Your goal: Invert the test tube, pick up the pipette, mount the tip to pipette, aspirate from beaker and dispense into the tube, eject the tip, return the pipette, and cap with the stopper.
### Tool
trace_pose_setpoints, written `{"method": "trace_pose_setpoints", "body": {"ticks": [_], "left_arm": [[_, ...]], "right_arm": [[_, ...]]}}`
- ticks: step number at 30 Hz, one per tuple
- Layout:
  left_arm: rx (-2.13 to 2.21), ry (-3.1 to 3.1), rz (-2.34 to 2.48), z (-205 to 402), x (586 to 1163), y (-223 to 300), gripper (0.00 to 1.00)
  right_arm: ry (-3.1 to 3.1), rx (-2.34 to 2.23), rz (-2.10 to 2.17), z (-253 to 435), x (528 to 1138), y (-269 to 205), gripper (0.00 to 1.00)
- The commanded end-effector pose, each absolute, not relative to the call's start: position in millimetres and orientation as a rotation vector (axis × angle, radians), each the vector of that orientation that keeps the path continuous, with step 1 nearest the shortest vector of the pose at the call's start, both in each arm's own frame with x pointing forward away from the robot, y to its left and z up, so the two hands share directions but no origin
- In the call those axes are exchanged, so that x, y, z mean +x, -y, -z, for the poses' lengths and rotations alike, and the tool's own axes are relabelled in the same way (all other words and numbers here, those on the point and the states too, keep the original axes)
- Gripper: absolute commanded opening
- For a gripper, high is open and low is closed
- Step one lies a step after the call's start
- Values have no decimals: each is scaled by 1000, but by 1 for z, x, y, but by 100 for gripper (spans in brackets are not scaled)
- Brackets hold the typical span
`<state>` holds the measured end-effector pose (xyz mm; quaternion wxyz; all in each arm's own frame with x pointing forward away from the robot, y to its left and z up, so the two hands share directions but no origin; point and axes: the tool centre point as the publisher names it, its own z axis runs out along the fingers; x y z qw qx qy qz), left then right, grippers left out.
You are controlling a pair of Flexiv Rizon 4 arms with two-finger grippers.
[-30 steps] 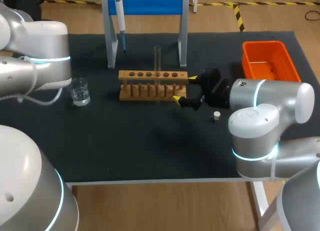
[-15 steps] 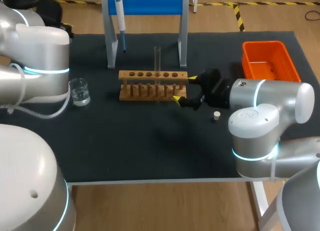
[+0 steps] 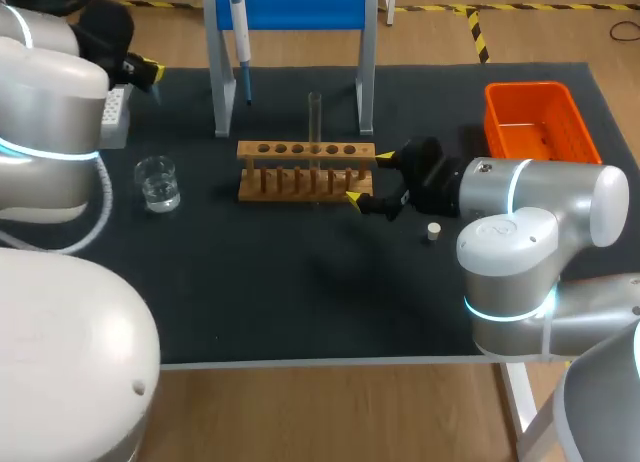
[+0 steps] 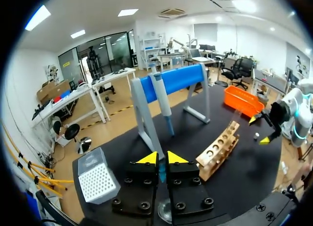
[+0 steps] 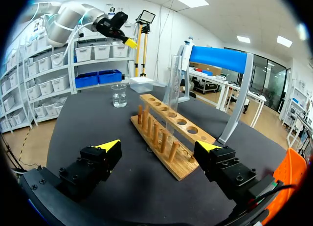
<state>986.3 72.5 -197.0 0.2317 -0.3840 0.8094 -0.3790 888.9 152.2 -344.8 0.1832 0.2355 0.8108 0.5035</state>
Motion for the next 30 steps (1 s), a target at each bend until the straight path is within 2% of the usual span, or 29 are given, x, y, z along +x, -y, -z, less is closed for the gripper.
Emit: {"method": "trace_pose_setpoints", "body": {"ticks": [1,12,20,30], "left_arm": [[-1039,-2295,1084,181,972,-84,0],[-1039,-2295,1084,181,972,-84,0],[-957,-2439,1090,171,915,-15,0],[-873,-2560,1111,160,872,65,0]], "right_arm": [[-2290,664,-1421,344,888,-151,100],[-2290,664,-1421,344,888,-151,100],[-2290,664,-1421,344,888,-151,100],[-2290,664,-1421,344,888,-151,100]]}}
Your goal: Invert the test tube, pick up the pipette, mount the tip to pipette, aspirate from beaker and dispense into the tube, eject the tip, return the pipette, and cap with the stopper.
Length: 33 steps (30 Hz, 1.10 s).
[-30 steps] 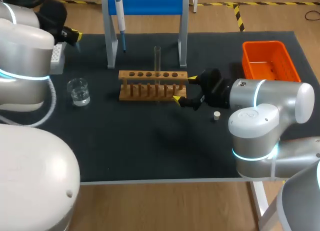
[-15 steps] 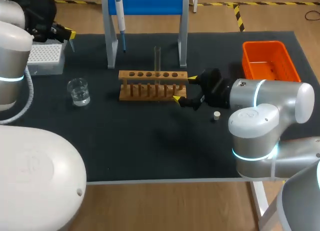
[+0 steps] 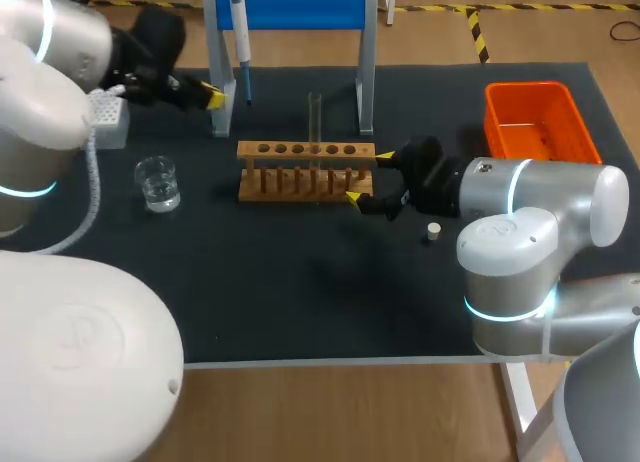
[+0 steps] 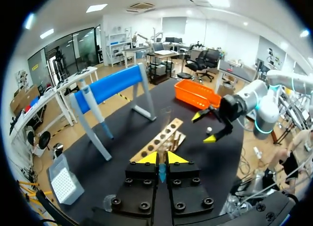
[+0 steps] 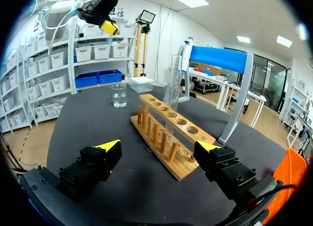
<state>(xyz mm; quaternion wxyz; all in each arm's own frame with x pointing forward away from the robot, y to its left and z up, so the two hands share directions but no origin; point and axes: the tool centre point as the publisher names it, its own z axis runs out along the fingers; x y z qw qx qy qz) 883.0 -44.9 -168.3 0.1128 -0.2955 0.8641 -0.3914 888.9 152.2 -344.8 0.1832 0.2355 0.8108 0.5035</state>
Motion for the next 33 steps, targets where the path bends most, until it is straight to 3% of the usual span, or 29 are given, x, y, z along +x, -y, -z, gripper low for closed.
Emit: {"method": "trace_pose_setpoints", "body": {"ticks": [1,16,33], "left_arm": [[-865,-2562,1121,159,869,71,0],[-596,-2696,1197,152,832,150,0],[-550,-2724,1210,152,826,157,0]], "right_arm": [[-2290,664,-1421,344,888,-151,100],[-2290,664,-1421,344,888,-151,100],[-2290,664,-1421,344,888,-151,100]]}}
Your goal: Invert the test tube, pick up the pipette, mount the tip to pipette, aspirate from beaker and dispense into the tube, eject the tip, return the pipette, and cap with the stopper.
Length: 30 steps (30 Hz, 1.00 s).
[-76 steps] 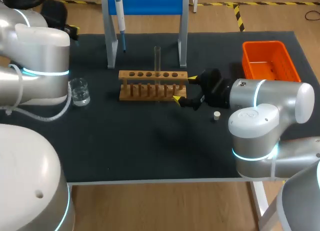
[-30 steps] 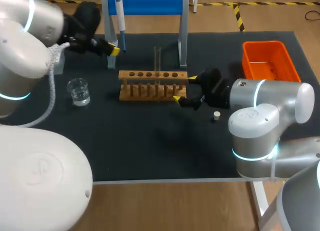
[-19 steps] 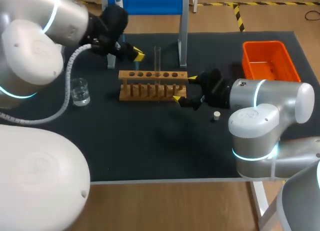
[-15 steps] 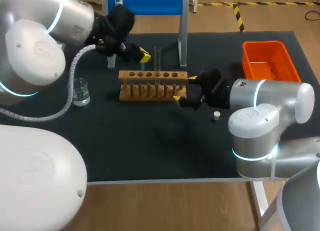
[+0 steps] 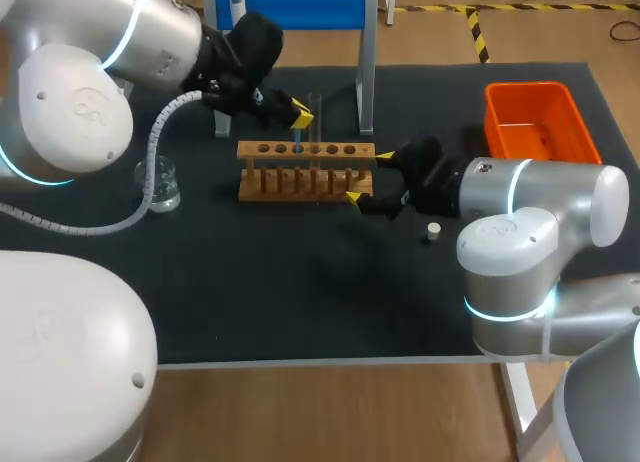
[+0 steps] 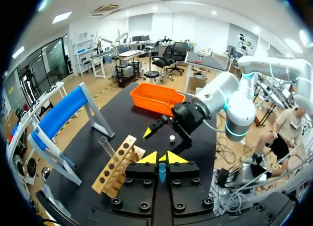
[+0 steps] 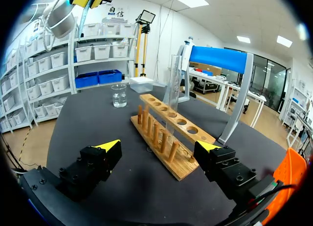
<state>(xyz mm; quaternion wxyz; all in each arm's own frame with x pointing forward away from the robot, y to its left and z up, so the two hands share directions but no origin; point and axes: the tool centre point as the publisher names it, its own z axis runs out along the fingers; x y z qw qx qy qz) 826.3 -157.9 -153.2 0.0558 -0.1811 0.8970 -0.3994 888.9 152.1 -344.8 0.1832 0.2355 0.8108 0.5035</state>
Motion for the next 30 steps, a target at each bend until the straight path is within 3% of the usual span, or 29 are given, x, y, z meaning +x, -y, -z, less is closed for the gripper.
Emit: {"method": "trace_pose_setpoints", "body": {"ticks": [1,8,30], "left_arm": [[-550,-2724,1210,152,826,157,0],[-550,-2724,1210,152,826,157,0],[-550,-2724,1210,152,826,157,0]], "right_arm": [[-2290,664,-1421,344,888,-151,100],[-2290,664,-1421,344,888,-151,100],[-2205,368,-1791,289,810,-74,100]]}}
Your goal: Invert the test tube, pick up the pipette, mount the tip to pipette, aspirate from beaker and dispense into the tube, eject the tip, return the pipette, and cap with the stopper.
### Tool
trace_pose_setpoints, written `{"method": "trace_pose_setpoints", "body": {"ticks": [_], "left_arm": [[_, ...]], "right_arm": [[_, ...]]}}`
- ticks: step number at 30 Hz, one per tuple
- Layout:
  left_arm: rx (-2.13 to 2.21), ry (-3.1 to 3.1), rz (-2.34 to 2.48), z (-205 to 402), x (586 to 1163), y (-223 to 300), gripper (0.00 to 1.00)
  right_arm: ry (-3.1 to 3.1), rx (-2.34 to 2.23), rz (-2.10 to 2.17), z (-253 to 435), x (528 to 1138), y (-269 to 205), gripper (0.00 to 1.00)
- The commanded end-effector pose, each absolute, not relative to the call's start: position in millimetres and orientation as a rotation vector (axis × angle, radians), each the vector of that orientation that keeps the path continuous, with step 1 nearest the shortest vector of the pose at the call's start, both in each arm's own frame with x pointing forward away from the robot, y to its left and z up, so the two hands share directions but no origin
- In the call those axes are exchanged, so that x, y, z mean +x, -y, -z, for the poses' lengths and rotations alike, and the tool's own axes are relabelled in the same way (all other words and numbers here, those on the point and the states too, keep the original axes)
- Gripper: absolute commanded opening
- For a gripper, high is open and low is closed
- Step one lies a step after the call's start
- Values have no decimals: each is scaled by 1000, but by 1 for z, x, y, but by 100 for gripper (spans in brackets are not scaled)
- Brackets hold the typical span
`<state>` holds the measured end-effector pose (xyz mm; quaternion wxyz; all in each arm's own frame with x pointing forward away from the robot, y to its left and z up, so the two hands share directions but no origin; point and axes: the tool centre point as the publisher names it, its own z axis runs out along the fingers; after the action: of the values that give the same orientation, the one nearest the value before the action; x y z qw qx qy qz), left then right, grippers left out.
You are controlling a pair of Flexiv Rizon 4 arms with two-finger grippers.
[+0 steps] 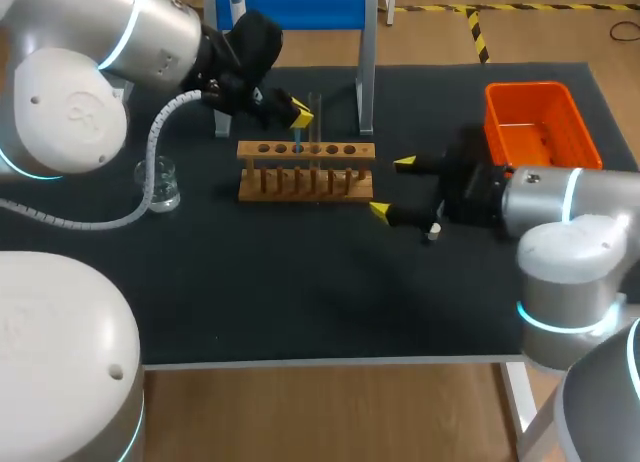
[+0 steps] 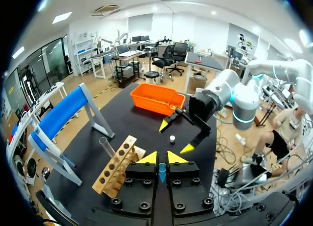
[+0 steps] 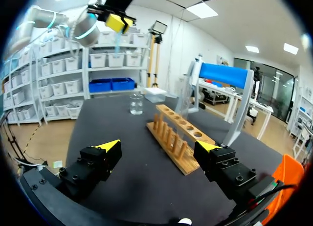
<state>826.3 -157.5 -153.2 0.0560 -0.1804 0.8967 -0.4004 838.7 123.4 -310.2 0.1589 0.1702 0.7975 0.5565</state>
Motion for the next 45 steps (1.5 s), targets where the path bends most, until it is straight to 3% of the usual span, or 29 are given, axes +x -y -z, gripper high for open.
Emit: {"method": "trace_pose_setpoints", "body": {"ticks": [1,25,45], "left_arm": [[-550,-2724,1210,152,826,157,0],[-550,-2724,1210,152,826,157,0],[-550,-2724,1210,152,826,157,0]], "right_arm": [[-2200,351,-1803,288,809,-74,100],[-2210,-12,-2187,246,793,-126,100],[-2303,-134,-2255,221,801,-186,100]]}}
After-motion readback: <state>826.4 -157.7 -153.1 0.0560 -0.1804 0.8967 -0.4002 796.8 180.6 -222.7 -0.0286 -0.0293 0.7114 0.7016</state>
